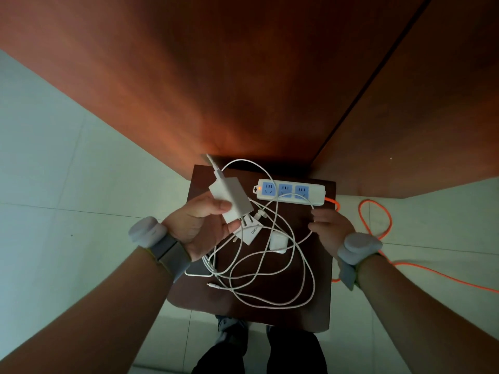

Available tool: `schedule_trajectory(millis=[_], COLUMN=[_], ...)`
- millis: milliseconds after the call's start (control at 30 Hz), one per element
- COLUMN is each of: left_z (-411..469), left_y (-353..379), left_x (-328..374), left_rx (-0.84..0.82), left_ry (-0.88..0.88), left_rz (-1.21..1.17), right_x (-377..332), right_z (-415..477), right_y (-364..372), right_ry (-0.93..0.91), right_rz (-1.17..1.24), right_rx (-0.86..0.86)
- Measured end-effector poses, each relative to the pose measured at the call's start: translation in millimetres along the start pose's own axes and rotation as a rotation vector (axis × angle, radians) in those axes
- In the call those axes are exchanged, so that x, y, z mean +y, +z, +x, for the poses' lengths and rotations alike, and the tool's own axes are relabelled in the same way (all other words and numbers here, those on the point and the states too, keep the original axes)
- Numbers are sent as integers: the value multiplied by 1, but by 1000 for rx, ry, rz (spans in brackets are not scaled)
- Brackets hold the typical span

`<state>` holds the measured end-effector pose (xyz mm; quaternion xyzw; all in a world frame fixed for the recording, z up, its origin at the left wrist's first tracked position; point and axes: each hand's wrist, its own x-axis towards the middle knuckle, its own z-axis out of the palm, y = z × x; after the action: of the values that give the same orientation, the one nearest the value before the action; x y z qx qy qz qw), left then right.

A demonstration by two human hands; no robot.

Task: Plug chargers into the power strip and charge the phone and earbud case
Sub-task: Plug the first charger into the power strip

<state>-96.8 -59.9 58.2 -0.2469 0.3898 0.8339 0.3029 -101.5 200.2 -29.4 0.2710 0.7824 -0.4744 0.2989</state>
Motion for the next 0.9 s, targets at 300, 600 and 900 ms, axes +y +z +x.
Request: schedule_trajectory(millis=[300,600,900], left_z=[29,37,42], left_y=[-5,-17,-24], left_x=[-8,-9,-2], left_rx=[-20,-81,-79], left_ry=[-27,-11,3], left_rz=[-82,-117,-116], right_x=[-27,-40,-47], right_z=[29,42,54], right_y=[13,42,60], right_ry=[-215,-263,-291], right_rz=[-424,-649,-751], right_rx=[10,134,118])
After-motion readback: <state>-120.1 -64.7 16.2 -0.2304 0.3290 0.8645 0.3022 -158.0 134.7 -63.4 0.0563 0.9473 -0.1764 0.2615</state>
